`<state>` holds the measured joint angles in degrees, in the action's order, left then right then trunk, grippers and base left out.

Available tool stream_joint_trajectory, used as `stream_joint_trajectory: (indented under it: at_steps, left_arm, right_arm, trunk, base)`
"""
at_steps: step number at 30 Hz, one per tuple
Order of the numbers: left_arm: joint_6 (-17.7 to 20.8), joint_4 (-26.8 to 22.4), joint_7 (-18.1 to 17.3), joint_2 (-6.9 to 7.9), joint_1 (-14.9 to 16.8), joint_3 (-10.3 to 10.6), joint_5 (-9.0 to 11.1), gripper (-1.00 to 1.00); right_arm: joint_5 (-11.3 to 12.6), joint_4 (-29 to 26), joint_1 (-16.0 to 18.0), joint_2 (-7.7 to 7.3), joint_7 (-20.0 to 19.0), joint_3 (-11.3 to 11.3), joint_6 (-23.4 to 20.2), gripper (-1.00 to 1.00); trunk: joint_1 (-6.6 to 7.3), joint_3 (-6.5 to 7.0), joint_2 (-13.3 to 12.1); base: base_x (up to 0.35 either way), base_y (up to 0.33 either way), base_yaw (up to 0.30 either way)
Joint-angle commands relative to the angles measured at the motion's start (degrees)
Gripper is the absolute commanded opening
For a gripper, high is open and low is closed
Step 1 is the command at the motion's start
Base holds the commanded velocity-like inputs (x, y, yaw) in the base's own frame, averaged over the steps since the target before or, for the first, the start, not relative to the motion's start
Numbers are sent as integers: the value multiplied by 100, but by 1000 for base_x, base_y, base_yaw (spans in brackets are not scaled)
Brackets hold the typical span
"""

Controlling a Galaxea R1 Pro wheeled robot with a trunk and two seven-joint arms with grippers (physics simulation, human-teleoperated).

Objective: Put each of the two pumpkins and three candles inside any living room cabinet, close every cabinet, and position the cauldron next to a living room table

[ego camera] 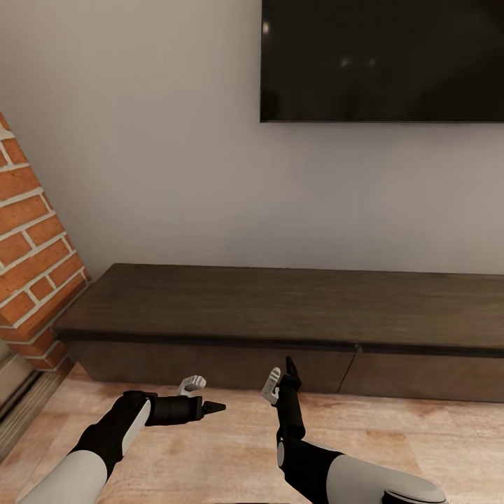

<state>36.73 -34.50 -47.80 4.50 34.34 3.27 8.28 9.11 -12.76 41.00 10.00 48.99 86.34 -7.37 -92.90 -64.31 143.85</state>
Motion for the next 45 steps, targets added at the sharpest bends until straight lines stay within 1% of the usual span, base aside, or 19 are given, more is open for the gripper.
stream_joint_trajectory:
  at_steps: [1,45]
  left_arm:
    - [45,-4,16,7,2,30,60,100]
    - [42,-4,16,7,2,31,55,100]
  right_arm:
    - [45,-9,6,0,27,50,-54,100]
    - [73,-8,2,0,3,52,-73,100]
  trunk:
    - [1,-5,2]
    - [1,-5,2]
  base:
    - [0,0,0]
    - [0,0,0]
